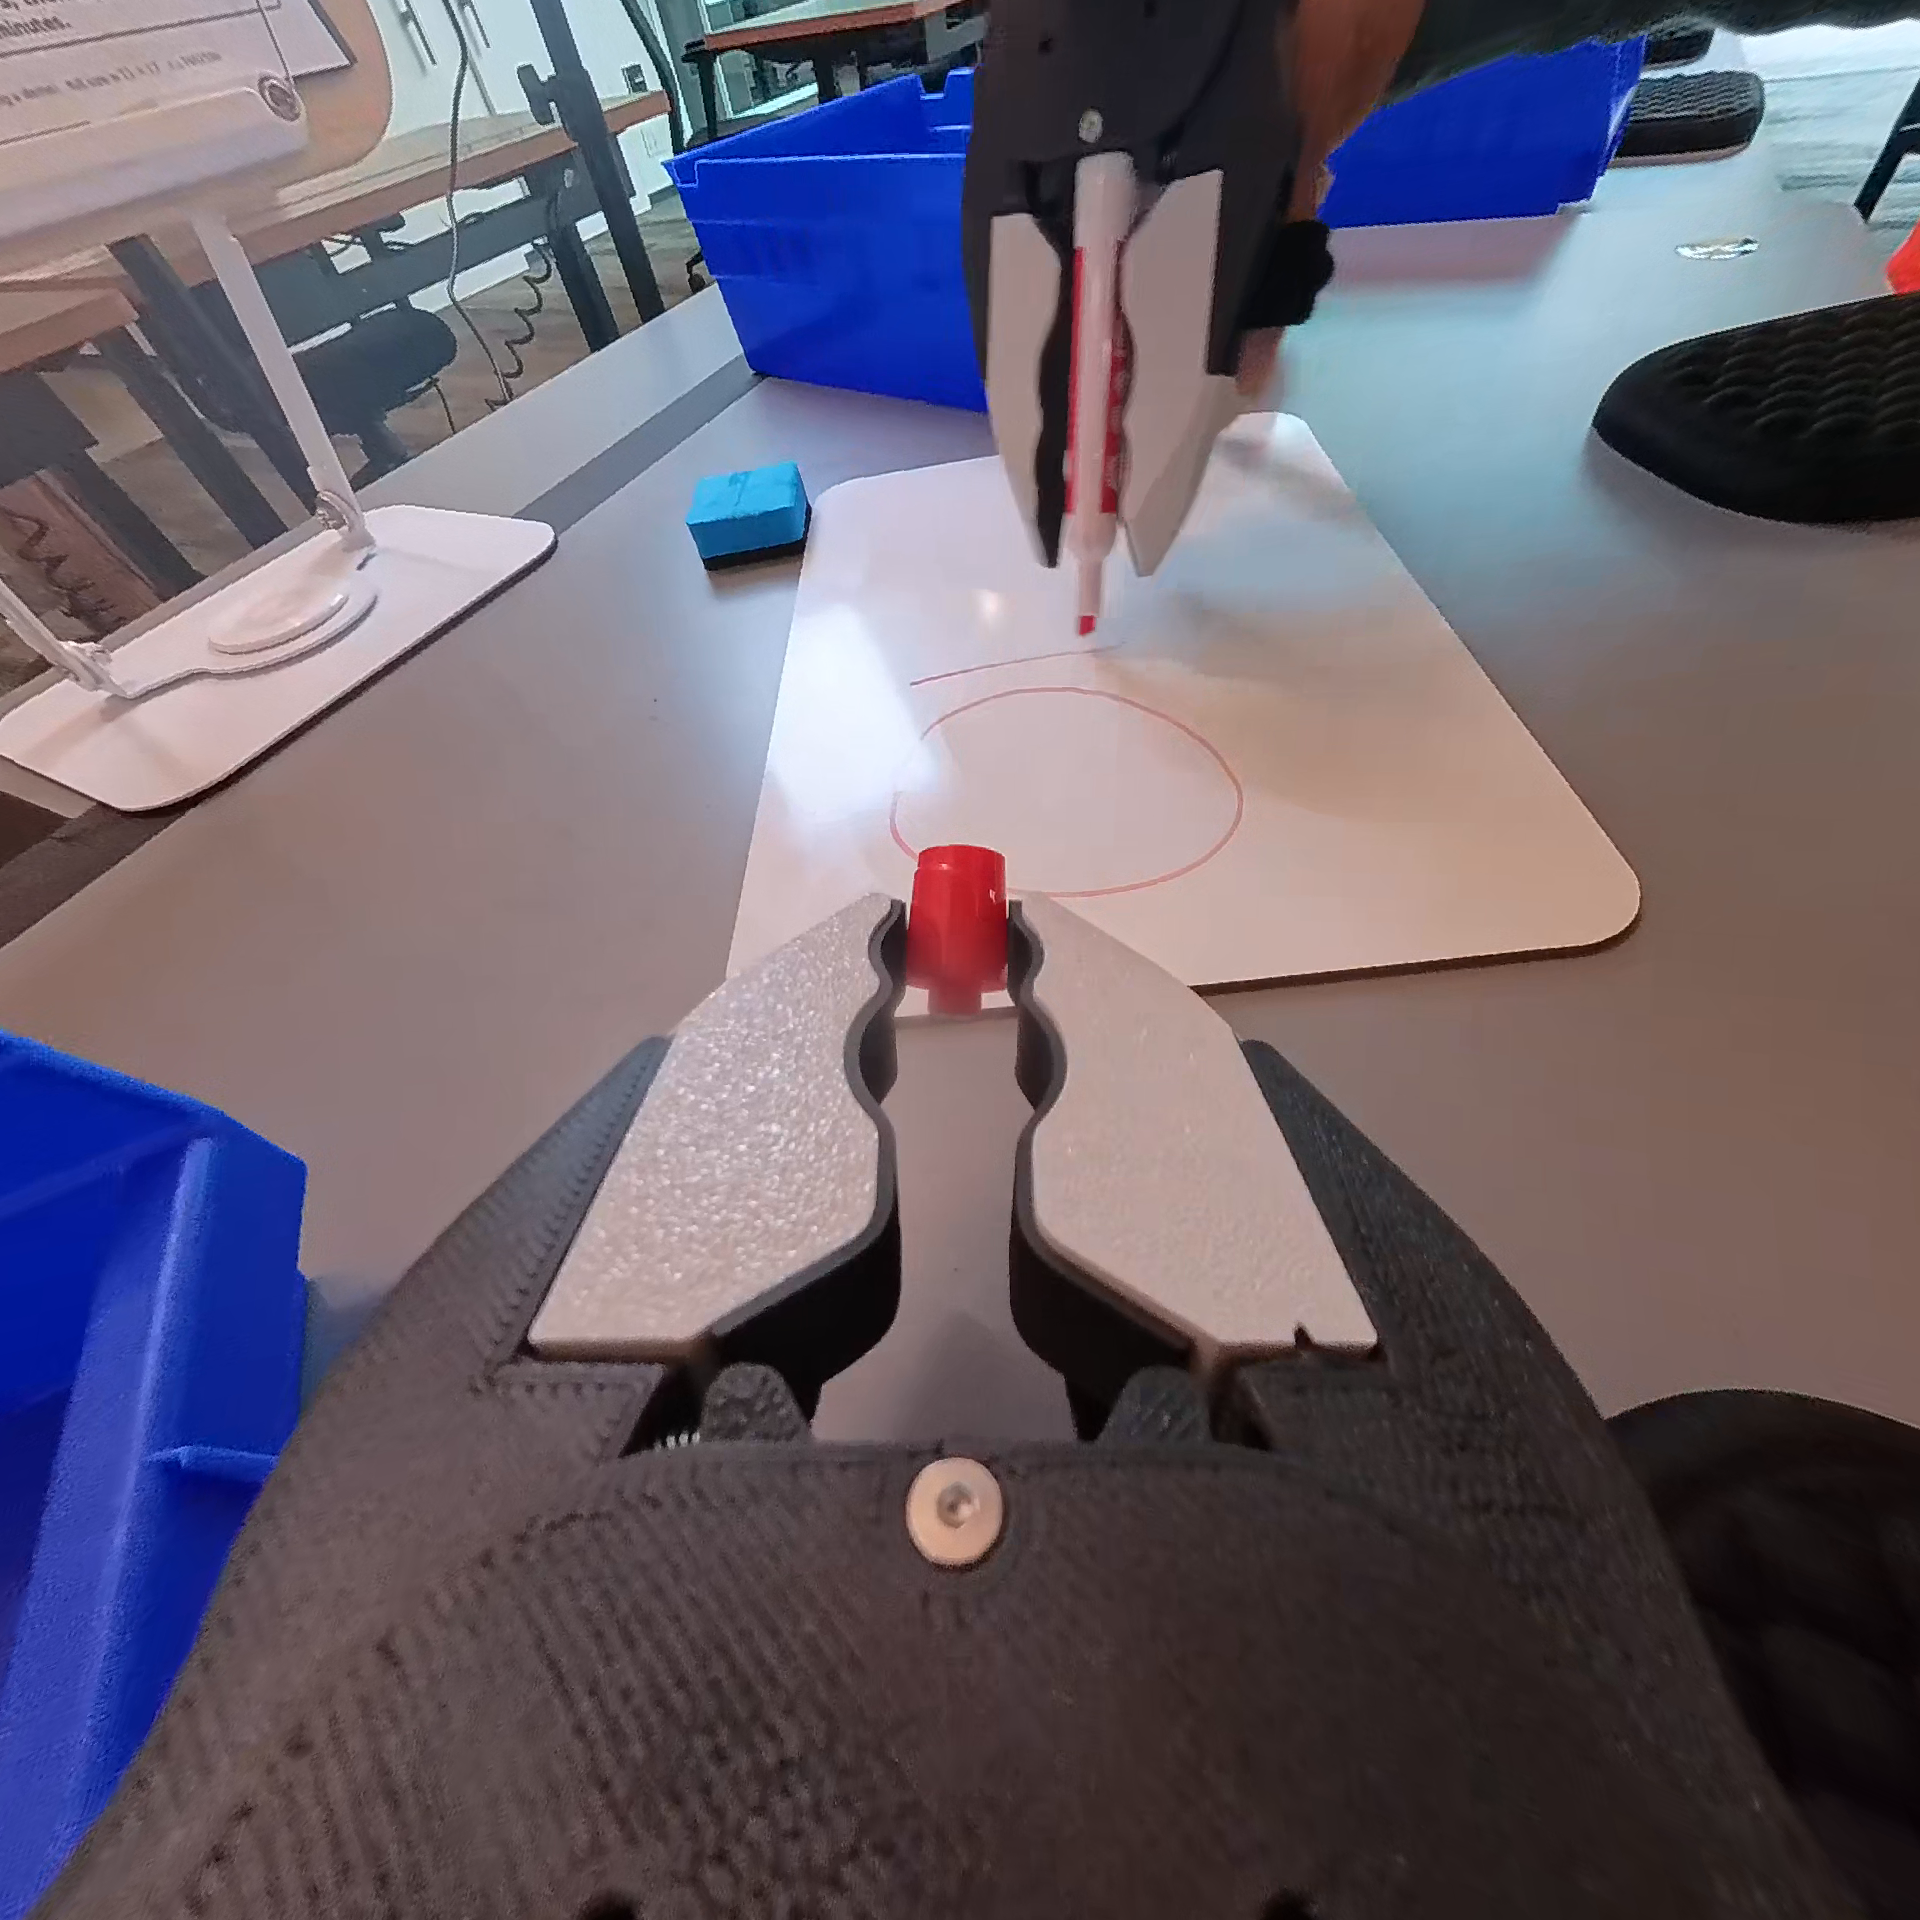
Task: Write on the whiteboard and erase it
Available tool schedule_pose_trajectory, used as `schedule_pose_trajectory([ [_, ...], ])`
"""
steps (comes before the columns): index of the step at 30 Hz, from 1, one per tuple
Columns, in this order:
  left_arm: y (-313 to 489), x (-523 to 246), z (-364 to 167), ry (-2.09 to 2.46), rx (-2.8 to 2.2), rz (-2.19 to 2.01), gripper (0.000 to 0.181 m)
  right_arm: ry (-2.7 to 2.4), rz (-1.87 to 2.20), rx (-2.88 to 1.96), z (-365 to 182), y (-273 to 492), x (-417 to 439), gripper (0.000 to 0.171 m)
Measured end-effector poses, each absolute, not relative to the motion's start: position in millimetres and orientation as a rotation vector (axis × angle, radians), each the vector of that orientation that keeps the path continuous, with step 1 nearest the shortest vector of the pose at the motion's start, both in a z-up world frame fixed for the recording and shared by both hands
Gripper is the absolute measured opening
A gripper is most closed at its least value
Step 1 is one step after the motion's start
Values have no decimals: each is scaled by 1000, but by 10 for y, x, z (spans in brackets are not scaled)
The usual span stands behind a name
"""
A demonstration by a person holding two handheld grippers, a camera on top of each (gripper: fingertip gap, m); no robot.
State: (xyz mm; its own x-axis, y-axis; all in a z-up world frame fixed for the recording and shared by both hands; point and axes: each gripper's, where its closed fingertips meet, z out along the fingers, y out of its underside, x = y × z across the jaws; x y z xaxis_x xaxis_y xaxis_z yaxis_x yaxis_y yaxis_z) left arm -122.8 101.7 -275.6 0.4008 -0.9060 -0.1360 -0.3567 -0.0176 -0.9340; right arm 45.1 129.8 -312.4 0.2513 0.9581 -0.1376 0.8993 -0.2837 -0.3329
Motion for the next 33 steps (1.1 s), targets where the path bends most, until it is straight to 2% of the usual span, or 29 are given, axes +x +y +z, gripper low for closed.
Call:
schedule_pose_trajectory([
  [7, 1016, -1237, -2738, 1146, -1585, -638, 18, -1674, 458, -2262, -3091, 1796, 216, 33],
  [18, 1012, -1234, -2753, 1150, -1591, -649, 18, -1670, 499, -2268, -3177, 1871, 138, 33],
  [33, 1006, -1226, -2776, 1159, -1598, -653, 18, -1622, 364, -2334, -3190, 2087, 502, 33],
])
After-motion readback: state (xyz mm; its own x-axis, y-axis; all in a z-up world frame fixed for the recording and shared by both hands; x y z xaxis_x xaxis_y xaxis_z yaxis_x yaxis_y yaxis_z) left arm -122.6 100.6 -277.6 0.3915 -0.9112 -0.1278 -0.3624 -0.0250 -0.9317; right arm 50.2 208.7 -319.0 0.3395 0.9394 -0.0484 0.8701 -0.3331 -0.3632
